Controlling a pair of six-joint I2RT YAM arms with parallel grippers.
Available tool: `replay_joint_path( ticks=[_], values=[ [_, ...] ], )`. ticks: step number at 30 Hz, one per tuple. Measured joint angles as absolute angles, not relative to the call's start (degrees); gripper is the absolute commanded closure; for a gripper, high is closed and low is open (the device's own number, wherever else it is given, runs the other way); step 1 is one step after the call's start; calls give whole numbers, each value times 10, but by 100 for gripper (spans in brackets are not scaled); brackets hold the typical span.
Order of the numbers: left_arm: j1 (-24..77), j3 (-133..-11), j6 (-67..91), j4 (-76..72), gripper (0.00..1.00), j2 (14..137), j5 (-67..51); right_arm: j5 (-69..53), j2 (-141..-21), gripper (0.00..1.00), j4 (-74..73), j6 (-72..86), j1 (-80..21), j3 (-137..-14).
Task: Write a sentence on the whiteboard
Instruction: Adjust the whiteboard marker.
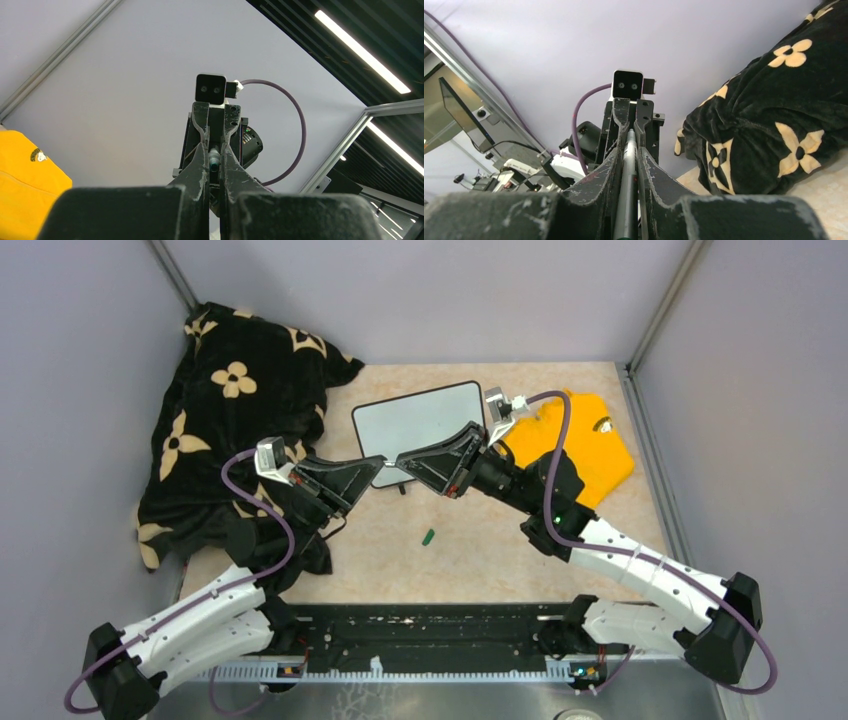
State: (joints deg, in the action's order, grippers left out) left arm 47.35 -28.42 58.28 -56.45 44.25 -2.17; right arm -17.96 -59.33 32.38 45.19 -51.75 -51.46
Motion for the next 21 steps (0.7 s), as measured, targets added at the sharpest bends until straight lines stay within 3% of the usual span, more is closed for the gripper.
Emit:
replay_joint_path(
  ticks=[9,21],
  values=[
    [474,-284,583,-563,100,442,-22,-177,-593,87,321,452,-517,-515],
    [474,-294,582,-538,100,442,-25,-176,-593,81,316,452,-517,-515]
  ],
)
